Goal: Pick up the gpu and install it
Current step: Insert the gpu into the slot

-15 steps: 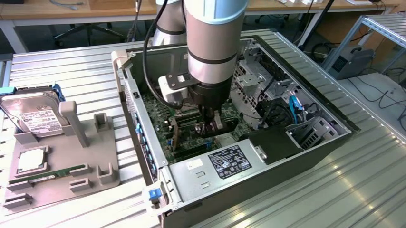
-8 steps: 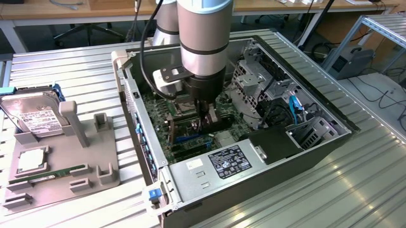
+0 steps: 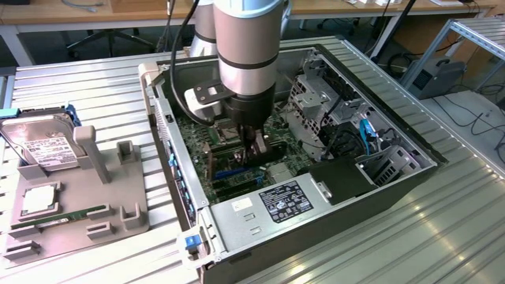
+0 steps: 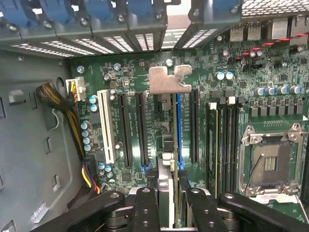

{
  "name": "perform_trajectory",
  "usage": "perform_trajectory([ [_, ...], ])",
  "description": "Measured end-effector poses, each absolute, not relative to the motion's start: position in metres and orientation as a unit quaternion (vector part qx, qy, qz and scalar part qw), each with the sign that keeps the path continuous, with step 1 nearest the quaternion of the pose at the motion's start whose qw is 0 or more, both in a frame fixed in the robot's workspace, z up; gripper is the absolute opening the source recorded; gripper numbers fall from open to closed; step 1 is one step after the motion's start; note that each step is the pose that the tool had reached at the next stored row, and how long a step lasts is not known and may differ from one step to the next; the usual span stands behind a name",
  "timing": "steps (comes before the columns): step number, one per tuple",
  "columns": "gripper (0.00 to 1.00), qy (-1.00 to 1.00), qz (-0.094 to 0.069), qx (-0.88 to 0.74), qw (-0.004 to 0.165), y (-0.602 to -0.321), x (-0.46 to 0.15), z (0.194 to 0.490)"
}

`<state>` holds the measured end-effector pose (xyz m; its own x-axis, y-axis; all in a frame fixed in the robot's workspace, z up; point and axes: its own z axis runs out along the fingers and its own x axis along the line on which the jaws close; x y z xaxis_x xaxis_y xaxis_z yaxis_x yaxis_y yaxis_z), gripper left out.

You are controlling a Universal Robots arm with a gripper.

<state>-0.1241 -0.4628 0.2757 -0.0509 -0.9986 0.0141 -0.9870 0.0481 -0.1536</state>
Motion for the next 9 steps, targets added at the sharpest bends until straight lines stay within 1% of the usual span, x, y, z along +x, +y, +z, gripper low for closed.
perform_trajectory([
  [9,0.27,0.722,-0.061,-0.688,0.048,-0.458,-0.135,0.273],
])
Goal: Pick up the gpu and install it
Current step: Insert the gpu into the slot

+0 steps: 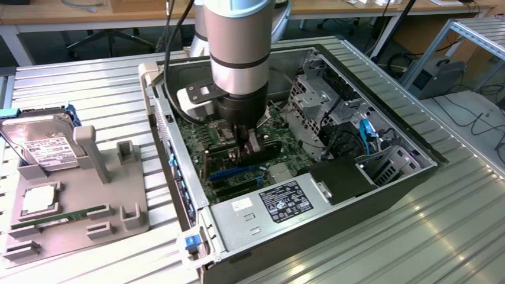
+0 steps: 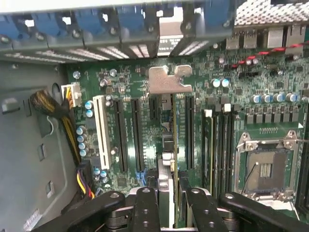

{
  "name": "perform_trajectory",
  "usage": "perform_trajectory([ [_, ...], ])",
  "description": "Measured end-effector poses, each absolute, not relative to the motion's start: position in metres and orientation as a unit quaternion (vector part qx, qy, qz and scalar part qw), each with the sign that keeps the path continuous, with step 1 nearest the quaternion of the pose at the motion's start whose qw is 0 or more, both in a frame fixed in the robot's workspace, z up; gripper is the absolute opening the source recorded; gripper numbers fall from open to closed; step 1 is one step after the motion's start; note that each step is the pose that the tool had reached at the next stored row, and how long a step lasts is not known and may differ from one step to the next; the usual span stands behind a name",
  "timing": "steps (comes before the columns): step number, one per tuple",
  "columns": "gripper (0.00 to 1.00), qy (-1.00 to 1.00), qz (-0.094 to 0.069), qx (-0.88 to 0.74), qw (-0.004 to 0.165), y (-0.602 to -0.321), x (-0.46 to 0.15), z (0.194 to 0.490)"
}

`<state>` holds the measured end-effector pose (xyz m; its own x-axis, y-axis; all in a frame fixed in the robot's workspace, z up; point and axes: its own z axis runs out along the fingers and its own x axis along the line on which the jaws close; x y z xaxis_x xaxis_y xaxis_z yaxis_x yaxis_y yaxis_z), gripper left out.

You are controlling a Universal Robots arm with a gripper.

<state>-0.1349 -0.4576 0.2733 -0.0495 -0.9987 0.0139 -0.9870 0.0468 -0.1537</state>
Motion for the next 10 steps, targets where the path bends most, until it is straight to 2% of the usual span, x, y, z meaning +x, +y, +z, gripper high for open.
perform_trajectory([
  [10,0.27,0.722,-0.061,-0.688,0.048,-0.4558,-0.1486,0.2707],
])
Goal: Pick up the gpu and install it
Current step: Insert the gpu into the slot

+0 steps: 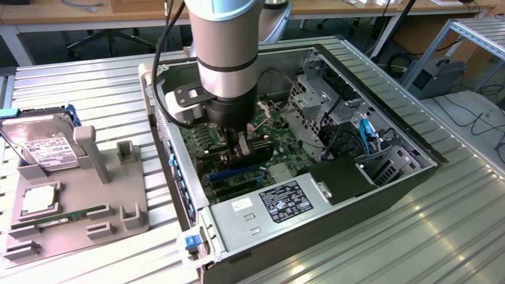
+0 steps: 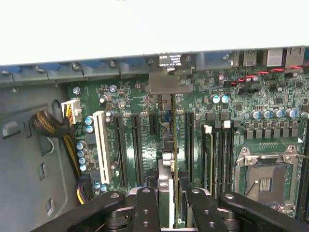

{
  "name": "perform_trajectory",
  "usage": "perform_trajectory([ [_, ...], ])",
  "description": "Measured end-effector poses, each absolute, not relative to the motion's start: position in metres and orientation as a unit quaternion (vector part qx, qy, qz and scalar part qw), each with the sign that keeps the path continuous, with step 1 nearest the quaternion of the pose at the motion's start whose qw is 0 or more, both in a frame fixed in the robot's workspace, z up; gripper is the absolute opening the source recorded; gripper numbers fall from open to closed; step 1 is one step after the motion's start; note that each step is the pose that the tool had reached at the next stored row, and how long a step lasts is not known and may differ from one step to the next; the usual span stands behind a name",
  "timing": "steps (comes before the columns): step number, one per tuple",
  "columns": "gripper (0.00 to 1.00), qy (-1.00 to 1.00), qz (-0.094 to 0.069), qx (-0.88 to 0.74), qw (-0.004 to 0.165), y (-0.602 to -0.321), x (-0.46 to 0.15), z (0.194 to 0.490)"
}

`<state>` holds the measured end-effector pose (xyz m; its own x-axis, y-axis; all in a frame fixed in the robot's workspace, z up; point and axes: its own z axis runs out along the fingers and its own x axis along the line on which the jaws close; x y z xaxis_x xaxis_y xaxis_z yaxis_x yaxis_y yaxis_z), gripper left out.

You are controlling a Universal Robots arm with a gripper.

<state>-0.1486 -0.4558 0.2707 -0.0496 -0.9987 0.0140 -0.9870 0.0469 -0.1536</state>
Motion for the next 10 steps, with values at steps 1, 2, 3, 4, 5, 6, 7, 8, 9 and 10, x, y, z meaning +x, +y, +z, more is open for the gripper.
perform_trajectory([
  [1,0.27,0.722,-0.061,-0.688,0.048,-0.455,-0.149,0.271],
  [2,0.27,0.722,-0.061,-0.687,0.048,-0.453,-0.149,0.271],
  [3,0.27,0.722,-0.061,-0.687,0.048,-0.452,-0.149,0.271],
  [4,0.27,0.722,-0.061,-0.687,0.048,-0.452,-0.150,0.270],
  [5,0.27,0.722,-0.061,-0.687,0.048,-0.451,-0.152,0.270],
  [6,0.27,0.722,-0.061,-0.687,0.048,-0.451,-0.154,0.270],
  [7,0.27,0.722,-0.061,-0.687,0.048,-0.451,-0.156,0.270],
  [8,0.27,0.722,-0.061,-0.687,0.048,-0.451,-0.157,0.270],
  [9,0.27,0.722,-0.061,-0.687,0.048,-0.451,-0.158,0.270],
  [10,0.27,0.722,-0.061,-0.687,0.048,-0.451,-0.159,0.270],
])
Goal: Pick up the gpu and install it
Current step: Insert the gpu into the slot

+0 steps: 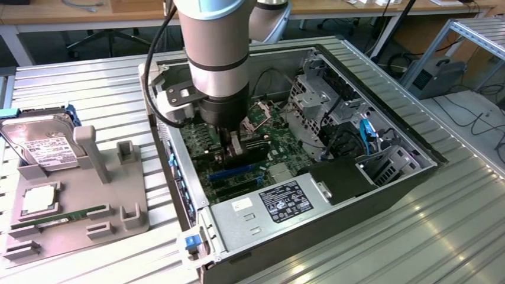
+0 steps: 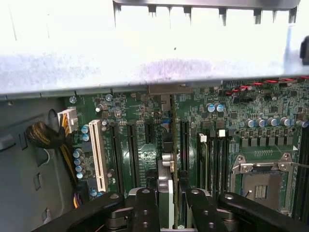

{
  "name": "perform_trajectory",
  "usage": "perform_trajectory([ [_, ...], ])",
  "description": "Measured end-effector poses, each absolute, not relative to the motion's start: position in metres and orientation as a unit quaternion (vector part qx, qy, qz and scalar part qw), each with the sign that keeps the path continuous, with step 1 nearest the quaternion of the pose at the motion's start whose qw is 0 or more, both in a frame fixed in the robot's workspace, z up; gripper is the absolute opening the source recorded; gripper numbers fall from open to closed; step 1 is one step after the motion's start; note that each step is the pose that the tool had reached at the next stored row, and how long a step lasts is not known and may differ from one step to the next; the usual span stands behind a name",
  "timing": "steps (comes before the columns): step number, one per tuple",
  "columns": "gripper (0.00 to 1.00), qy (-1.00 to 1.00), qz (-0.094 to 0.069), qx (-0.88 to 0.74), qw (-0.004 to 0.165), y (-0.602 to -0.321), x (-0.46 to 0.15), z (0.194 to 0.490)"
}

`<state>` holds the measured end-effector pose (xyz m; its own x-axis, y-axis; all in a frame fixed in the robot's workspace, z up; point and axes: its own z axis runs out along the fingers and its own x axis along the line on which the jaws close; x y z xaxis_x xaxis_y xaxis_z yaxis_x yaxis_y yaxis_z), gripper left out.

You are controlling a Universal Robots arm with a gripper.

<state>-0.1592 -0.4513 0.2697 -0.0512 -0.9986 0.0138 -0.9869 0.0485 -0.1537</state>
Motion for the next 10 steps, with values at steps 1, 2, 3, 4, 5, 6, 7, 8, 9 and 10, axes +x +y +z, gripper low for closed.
perform_trajectory([
  [1,0.27,0.722,-0.061,-0.687,0.048,-0.4513,-0.1597,0.2696],
  [2,0.27,0.722,-0.061,-0.687,0.048,-0.4513,-0.1598,0.2696],
  [3,0.27,0.722,-0.061,-0.687,0.048,-0.4513,-0.1598,0.2695],
  [4,0.27,0.722,-0.061,-0.687,0.048,-0.4514,-0.1598,0.2693],
  [5,0.27,0.722,-0.061,-0.687,0.048,-0.4514,-0.1599,0.2688],
  [6,0.27,0.722,-0.061,-0.687,0.048,-0.4514,-0.1599,0.2682],
  [7,0.27,0.722,-0.061,-0.687,0.048,-0.4514,-0.1599,0.2678],
  [8,0.27,0.722,-0.061,-0.687,0.048,-0.4514,-0.1599,0.2676],
  [9,0.27,0.722,-0.061,-0.687,0.048,-0.4514,-0.1599,0.2674],
  [10,0.27,0.722,-0.061,-0.687,0.048,-0.4514,-0.1599,0.2672],
])
